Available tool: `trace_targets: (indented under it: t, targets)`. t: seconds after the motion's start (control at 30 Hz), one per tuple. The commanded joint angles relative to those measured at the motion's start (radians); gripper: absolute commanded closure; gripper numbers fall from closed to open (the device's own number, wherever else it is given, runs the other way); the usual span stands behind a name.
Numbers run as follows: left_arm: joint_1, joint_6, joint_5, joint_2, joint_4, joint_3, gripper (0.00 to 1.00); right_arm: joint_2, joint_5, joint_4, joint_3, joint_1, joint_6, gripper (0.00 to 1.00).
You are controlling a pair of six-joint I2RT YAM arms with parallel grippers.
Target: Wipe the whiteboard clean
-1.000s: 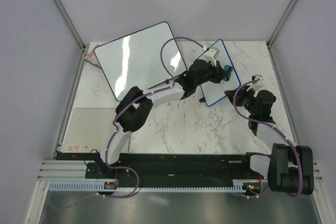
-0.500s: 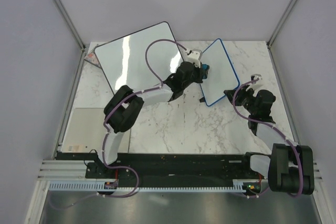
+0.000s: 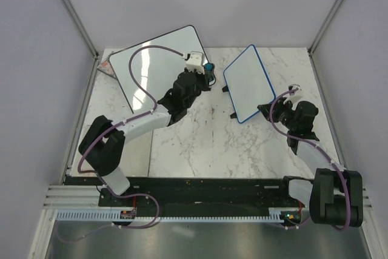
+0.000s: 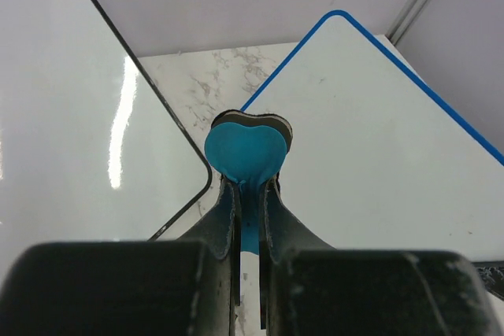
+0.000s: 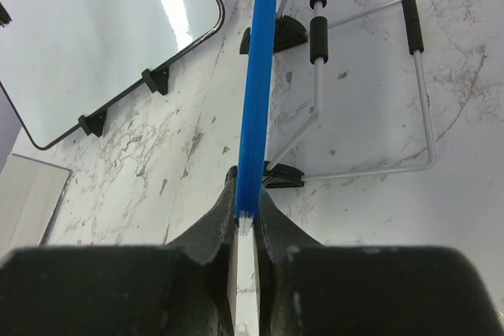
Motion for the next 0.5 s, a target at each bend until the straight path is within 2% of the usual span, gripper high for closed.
trace_targets:
  t: [0.0, 0.47]
  targets:
    - [-0.004, 0.053, -0.057, -0.062, 0.016, -0.059, 0.98, 0.013, -0.040, -0.193, -0.003, 0.020, -0.021, 1.00]
    - [-0.004, 0.018, -0.026, -0.165, -0.013, -0.165, 0.98, -0.053, -0.046, -0.383, 0.050, 0.018, -0.007, 1.00]
